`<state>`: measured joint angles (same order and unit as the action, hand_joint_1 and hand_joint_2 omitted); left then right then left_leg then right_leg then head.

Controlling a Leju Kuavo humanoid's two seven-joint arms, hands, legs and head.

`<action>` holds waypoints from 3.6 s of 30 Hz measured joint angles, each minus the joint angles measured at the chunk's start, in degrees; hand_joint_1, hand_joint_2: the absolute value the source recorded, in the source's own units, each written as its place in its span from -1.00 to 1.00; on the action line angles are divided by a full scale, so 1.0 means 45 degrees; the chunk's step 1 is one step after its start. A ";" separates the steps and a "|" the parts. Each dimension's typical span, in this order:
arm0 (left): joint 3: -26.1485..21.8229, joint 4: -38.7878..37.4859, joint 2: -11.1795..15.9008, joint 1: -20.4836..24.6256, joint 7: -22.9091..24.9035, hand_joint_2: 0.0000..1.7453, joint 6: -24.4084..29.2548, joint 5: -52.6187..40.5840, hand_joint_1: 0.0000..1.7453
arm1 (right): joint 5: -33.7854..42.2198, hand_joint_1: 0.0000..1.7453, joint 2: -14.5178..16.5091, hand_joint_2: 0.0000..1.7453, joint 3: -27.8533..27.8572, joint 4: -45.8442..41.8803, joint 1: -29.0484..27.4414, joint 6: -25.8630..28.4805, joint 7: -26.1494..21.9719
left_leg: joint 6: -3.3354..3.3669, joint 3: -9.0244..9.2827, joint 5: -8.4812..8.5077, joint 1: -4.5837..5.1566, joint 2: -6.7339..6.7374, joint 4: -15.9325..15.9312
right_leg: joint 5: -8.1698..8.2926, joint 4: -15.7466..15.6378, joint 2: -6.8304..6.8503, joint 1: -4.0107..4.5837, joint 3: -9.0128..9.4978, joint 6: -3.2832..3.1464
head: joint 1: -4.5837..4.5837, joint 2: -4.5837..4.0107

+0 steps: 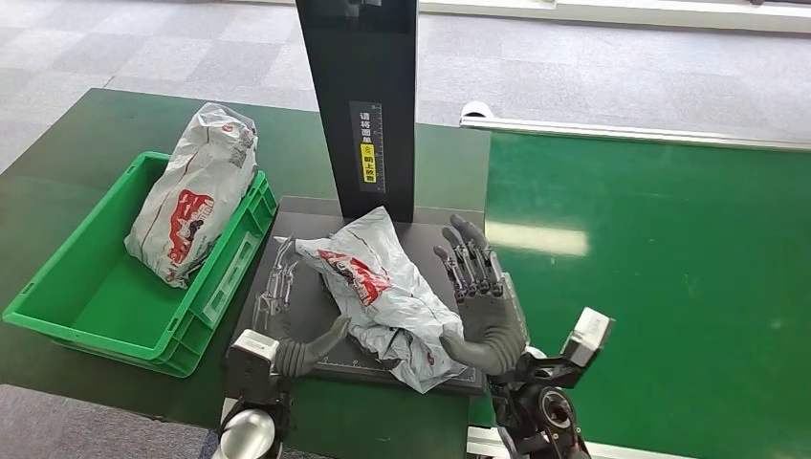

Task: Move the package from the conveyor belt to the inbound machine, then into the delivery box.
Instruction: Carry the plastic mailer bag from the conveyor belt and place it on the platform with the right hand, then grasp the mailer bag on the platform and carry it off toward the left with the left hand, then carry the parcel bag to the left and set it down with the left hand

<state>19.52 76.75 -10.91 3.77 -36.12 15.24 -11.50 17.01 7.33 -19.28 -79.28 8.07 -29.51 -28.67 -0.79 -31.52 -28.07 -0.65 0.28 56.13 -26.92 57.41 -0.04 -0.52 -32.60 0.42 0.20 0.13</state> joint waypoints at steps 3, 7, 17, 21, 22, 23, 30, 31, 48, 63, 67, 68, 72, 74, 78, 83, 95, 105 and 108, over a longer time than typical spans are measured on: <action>0.0227 -0.0077 0.0028 0.0183 0.0159 1.00 -0.0001 -0.0439 -1.00 | 0.0706 -1.00 -0.0067 1.00 0.0340 -0.0520 -0.0036 -0.0698 0.0080 | 0.0000 0.0009 0.0001 0.0001 0.0004 0.0002 | 0.0002 -0.0001 -0.0002 -0.0001 0.0004 0.0001 | 0.0002 0.0000; 0.0811 -0.0312 0.0128 0.0611 0.1326 1.00 0.0201 -0.3416 -1.00 | 0.1860 -1.00 -0.0092 1.00 0.1106 -0.1141 -0.0115 -0.1769 -0.0218 | 0.0001 0.0011 0.0003 0.0000 -0.0010 0.0007 | 0.0003 -0.0002 0.0007 -0.0001 0.0006 0.0001 | 0.0002 0.0000; 0.2138 -0.1587 0.0074 0.1553 0.2942 1.00 0.0434 -0.7059 -1.00 | 0.2485 -1.00 -0.0114 1.00 0.3084 -0.1945 -0.0179 -0.2280 -0.0169 | 0.0001 0.0008 0.0000 0.0000 -0.0002 0.0006 | 0.0003 -0.0002 0.0000 0.0000 0.0003 0.0002 | 0.0004 0.0000; 0.2427 -0.2399 -0.0028 0.2077 0.3946 1.00 0.0602 -0.8658 -1.00 | 0.2244 -1.00 -0.0100 1.00 0.3413 -0.2110 -0.0249 -0.2188 -0.0160 | 0.0001 0.0009 0.0002 0.0000 -0.0011 0.0006 | 0.0003 -0.0002 0.0008 0.0000 0.0006 0.0001 | 0.0005 0.0000; 0.2514 -0.2847 -0.0123 0.2307 0.4319 1.00 0.0612 -0.9233 -1.00 | 0.2188 -1.00 -0.0077 1.00 0.3522 -0.2184 -0.0289 -0.2164 -0.0146 | 0.0002 0.0009 0.0002 0.0000 -0.0016 0.0006 | 0.0003 -0.0002 0.0011 -0.0001 0.0010 0.0002 | 0.0002 0.0000; 0.2596 -0.3381 -0.0233 0.2547 0.4644 1.00 0.0616 -0.9761 -1.00 | 0.2144 -1.00 -0.0043 1.00 0.3636 -0.2257 -0.0336 -0.2153 -0.0123 | 0.0002 0.0011 0.0002 0.0001 -0.0016 0.0006 | 0.0004 -0.0002 0.0010 -0.0001 0.0014 0.0002 | 0.0001 0.0000; 0.2861 -0.6918 -0.1005 0.3995 0.5215 1.00 0.0297 -1.1010 0.48 | 0.2105 -1.00 0.0313 1.00 0.4240 -0.2412 -0.0556 -0.2302 0.0116 | 0.0003 0.0021 0.0002 0.0010 -0.0023 0.0007 | 0.0006 -0.0002 0.0011 -0.0011 0.0031 0.0006 | 0.0005 0.0000; 0.2868 -0.7241 -0.1081 0.4155 0.5227 1.00 0.0227 -1.1029 0.98 | 0.2109 -1.00 0.0347 1.00 0.4285 -0.2412 -0.0556 -0.2305 0.0131 | 0.0004 0.0025 0.0002 0.0010 -0.0030 0.0006 | 0.0005 -0.0002 0.0013 -0.0011 0.0038 0.0006 | 0.0005 0.0000; 0.2563 -0.9833 -0.1495 0.5643 0.4433 1.00 0.0006 -1.0405 1.00 | 0.2048 -1.00 0.0610 1.00 0.4886 -0.2412 -0.0635 -0.1711 0.0357 | 0.0021 0.0196 -0.0007 0.0009 -0.0047 0.0000 | -0.0005 -0.0009 0.0047 -0.0011 0.0247 0.0010 | 0.0001 0.0000; 0.1870 -0.2398 -0.0370 0.2765 0.0038 1.00 -0.1658 -0.3630 1.00 | 0.2222 -1.00 0.0599 1.00 0.5222 -0.2423 -0.0921 -0.1241 0.0331 | 0.0025 0.0027 0.0007 0.0011 -0.0036 0.0008 | 0.0006 -0.0003 0.0028 -0.0011 0.0042 0.0012 | 0.0005 0.0000; 0.1930 0.2007 0.0468 0.1967 -0.0293 1.00 -0.1091 -0.2337 1.00 | 0.2326 -1.00 0.0571 1.00 0.5424 -0.2508 -0.1115 -0.1158 0.0288 | 0.0022 -0.0003 0.0000 0.0005 -0.0034 0.0003 | -0.0002 -0.0002 0.0027 -0.0003 0.0007 0.0007 | 0.0006 0.0000; 0.1891 0.2818 0.0649 0.1825 -0.0421 1.00 -0.0871 -0.2096 1.00 | 0.2337 -1.00 0.0566 1.00 0.5469 -0.2525 -0.1165 -0.1139 0.0278 | 0.0022 -0.0006 -0.0001 0.0004 -0.0033 0.0001 | -0.0004 -0.0002 0.0027 -0.0002 0.0005 0.0006 | 0.0004 0.0000; 0.1594 0.5412 0.1498 0.1148 -0.0823 1.00 0.1117 -0.1291 1.00 | 0.2415 -1.00 0.0552 1.00 0.5638 -0.2678 -0.1465 -0.1070 0.0195 | 0.0017 -0.0006 -0.0005 0.0002 -0.0028 -0.0003 | -0.0008 -0.0002 0.0021 0.0000 0.0003 0.0005 | 0.0004 0.0000; 0.1430 0.6320 0.2055 0.0830 -0.0855 1.00 0.2304 -0.1068 1.00 | 0.2447 -1.00 0.0540 1.00 0.5707 -0.2811 -0.1689 -0.1064 0.0113 | 0.0017 -0.0005 -0.0005 0.0001 -0.0029 -0.0003 | -0.0010 -0.0002 0.0022 0.0001 0.0005 0.0004 | 0.0004 0.0000; 0.0432 0.6841 0.2768 0.0400 -0.0878 1.00 0.3737 -0.1095 1.00 | 0.2485 -1.00 0.0528 1.00 0.5800 -0.3137 -0.2200 -0.1038 -0.0103 | 0.0017 -0.0003 -0.0004 0.0003 -0.0030 -0.0003 | -0.0012 -0.0003 0.0025 -0.0001 0.0009 0.0005 | 0.0000 0.0000; -0.1679 0.6319 0.2828 0.0377 -0.0857 1.00 0.3299 -0.1329 1.00 | 0.2461 -1.00 0.0532 1.00 0.5834 -0.3456 -0.2564 -0.0915 -0.0157 | 0.0017 0.0010 -0.0002 0.0004 0.0000 -0.0001 | -0.0005 -0.0003 0.0007 -0.0002 0.0011 0.0006 | 0.0002 0.0000; -0.2783 0.5966 0.2694 0.0370 -0.0853 1.00 0.3187 -0.1586 1.00 | 0.2456 -1.00 0.0532 1.00 0.5849 -0.3583 -0.2651 -0.0889 -0.0157 | 0.0017 0.0005 -0.0006 0.0004 -0.0002 0.0000 | -0.0006 -0.0003 0.0007 -0.0002 0.0004 0.0006 | 0.0004 0.0000; -0.5922 0.1335 0.2771 0.2364 0.1395 1.00 0.2786 -0.3214 1.00 | 0.2739 -1.00 0.0553 1.00 0.5871 -0.3582 -0.2519 -0.0690 -0.0056 | -0.0005 0.0030 0.0018 -0.0011 0.0024 -0.0004 | 0.0014 0.0004 -0.0014 0.0012 0.0016 -0.0021 | 0.0004 0.0000; -0.6975 -0.0829 0.2821 0.2995 0.1314 1.00 0.2687 -0.3714 0.74 | 0.2847 -1.00 0.0554 1.00 0.5891 -0.3562 -0.2444 -0.0679 -0.0024 | -0.0007 0.0023 0.0021 -0.0013 0.0020 -0.0003 | 0.0013 0.0009 -0.0013 0.0015 0.0013 -0.0021 | 0.0001 0.0000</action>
<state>-11.87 73.02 1.78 17.25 -30.21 27.33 -28.21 29.82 9.82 7.23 -95.31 -2.93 -32.56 -28.78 -0.82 -31.41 -27.98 -0.71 0.37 56.12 -26.86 57.45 -0.10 -0.45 -32.55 0.32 0.21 0.13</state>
